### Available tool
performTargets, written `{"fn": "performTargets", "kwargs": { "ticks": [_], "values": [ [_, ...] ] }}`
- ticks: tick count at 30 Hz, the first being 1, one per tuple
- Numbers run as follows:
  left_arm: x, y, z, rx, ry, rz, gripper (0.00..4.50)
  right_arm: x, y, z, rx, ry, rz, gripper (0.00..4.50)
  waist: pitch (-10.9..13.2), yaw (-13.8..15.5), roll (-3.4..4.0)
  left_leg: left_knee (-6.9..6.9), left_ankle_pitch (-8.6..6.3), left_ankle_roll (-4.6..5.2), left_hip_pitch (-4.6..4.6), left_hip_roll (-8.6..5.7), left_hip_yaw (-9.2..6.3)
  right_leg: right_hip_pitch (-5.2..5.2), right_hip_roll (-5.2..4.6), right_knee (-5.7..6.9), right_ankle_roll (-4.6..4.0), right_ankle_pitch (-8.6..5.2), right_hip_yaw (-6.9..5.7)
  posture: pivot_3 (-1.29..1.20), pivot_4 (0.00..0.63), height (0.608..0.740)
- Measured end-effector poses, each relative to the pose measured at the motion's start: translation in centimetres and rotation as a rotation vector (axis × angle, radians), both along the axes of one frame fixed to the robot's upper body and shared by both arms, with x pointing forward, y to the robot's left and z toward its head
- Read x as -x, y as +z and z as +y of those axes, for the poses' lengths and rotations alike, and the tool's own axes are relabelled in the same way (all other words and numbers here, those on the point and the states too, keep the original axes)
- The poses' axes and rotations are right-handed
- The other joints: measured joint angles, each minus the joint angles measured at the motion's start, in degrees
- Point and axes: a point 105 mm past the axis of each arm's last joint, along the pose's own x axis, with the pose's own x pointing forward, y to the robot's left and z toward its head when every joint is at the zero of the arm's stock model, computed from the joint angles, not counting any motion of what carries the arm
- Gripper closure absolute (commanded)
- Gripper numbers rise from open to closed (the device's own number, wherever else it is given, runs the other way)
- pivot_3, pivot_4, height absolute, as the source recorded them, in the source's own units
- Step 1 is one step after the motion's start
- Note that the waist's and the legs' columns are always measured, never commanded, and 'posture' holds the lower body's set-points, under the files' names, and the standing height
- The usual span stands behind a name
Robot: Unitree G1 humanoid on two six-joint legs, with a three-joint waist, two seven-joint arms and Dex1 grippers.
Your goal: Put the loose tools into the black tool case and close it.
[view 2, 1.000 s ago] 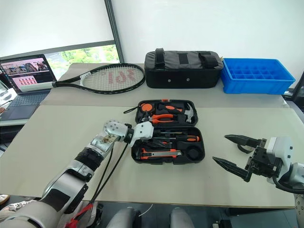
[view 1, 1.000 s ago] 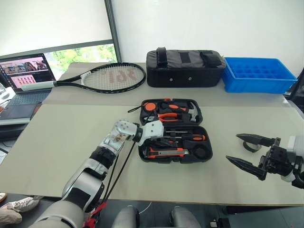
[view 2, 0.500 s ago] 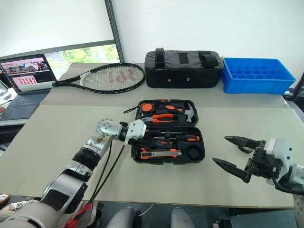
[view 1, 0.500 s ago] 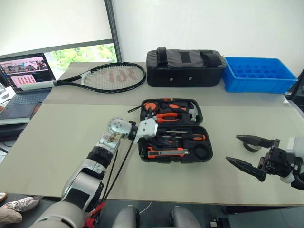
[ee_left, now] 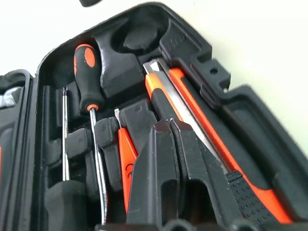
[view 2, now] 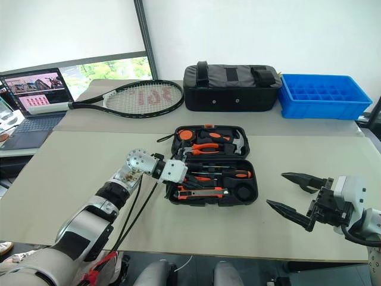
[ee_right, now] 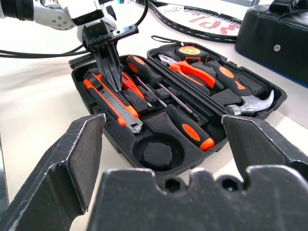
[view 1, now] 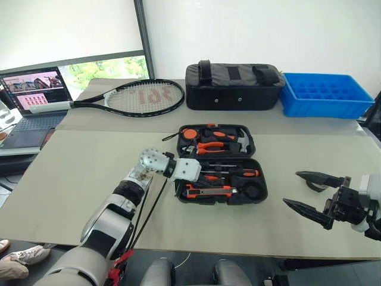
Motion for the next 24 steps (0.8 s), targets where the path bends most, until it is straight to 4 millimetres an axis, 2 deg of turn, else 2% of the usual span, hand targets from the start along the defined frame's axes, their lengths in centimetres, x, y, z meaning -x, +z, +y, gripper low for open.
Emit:
{"fn": "performTargets", "kwargs": {
  "ticks": [3, 6, 9, 11, 14, 17, 19, 20, 21, 22, 24],
  "values": [
    [0.2, -0.2, -0.1, -0.037, -0.047, -0.102, 4.41, 0.0, -0.1, -0.2, -0.003, -0.008, 0.005, 0.00, -0.2, 0.1, 0.20, 0.00, 0.00, 0.00, 0.33, -0.03, 0.00, 0.31, -0.03, 0.00, 0.04, -0.02, 0.01, 0.00, 0.150, 0.707],
    [0.0, -0.6, 0.0, -0.036, -0.034, -0.120, 4.41, -0.1, -0.3, -0.3, 0.009, -0.020, 0.007, 0.00, -0.2, 0.1, 0.20, 0.00, -0.01, -0.02, 0.93, -0.01, 0.00, 0.92, -0.05, -0.04, 0.10, -0.10, 0.01, 0.00, 0.150, 0.707],
    [-0.7, -0.3, -0.2, 0.025, 0.049, -0.054, 4.41, -0.7, -1.0, -0.9, 0.063, -0.092, 0.023, 0.00, -0.2, 0.1, 0.20, 0.07, 0.00, -0.01, 0.85, -0.04, 0.07, 0.81, -0.15, -0.04, 0.13, -0.10, 0.00, 0.00, 0.150, 0.707],
    [-1.2, 0.1, 0.1, 0.090, 0.130, 0.066, 4.41, -1.5, -2.3, -2.0, 0.164, -0.171, 0.069, 0.00, -0.2, 0.0, 0.19, 0.19, 0.15, 0.08, 0.63, -0.05, 0.10, 0.39, -0.16, 0.00, 0.21, -0.05, -0.02, 0.00, 0.150, 0.707],
    [-1.5, 1.8, 0.0, 0.199, 0.171, 0.193, 3.68, -2.5, -3.4, -3.6, 0.260, -0.256, 0.135, 0.00, -0.2, -0.1, 0.20, 0.31, 0.24, 0.15, -0.35, -0.03, 0.10, -0.44, -0.10, 0.03, 0.22, 0.04, -0.02, 0.00, 0.150, 0.707],
    [-1.2, 5.9, 0.5, 0.311, 0.144, 0.302, 2.51, -4.3, -3.3, -5.6, 0.294, -0.335, 0.170, 0.00, -0.1, -0.7, 0.21, 0.19, 0.20, 0.22, -0.36, -0.01, 0.11, -0.47, -0.05, 0.06, -0.20, 0.23, 0.02, 0.00, 0.150, 0.707],
    [-0.5, 8.8, 1.8, 0.350, 0.113, 0.347, 1.86, -5.7, -3.1, -7.3, 0.305, -0.403, 0.201, 0.00, -0.1, -1.1, 0.23, -0.07, 0.20, 0.22, -0.28, 0.01, 0.06, -0.45, 0.00, 0.00, -0.26, 0.19, 0.01, 0.00, 0.150, 0.707],
    [0.1, 10.0, 2.5, 0.349, 0.099, 0.366, 1.34, -6.2, -3.1, -8.0, 0.302, -0.430, 0.225, 0.00, -0.1, -1.3, 0.24, -0.20, 0.19, 0.23, -0.21, 0.03, 0.03, -0.41, 0.03, 0.01, -0.33, 0.12, 0.00, 0.00, 0.150, 0.707],
    [0.4, 10.7, 2.8, 0.347, 0.088, 0.378, 1.10, -6.4, -3.2, -8.4, 0.300, -0.447, 0.244, 0.00, -0.1, -1.4, 0.24, -0.23, 0.19, 0.23, -0.18, 0.03, 0.01, -0.40, 0.04, 0.01, -0.37, 0.08, -0.01, 0.00, 0.150, 0.707],
    [1.2, 11.3, 3.3, 0.334, 0.076, 0.403, 0.59, -6.9, -3.5, -9.0, 0.303, -0.466, 0.280, 0.00, -0.1, -1.3, 0.25, -0.26, 0.19, 0.23, -0.14, 0.05, -0.02, -0.38, 0.08, 0.03, -0.40, 0.05, -0.01, 0.00, 0.150, 0.707],
    [2.2, 11.7, 3.4, 0.315, 0.055, 0.434, 0.01, -7.1, -4.2, -9.5, 0.318, -0.474, 0.338, 0.00, -0.1, -1.1, 0.27, -0.26, 0.19, 0.23, -0.16, 0.05, -0.05, -0.37, 0.09, 0.02, -0.41, 0.04, -0.01, 0.00, 0.150, 0.707]
  ]
}}
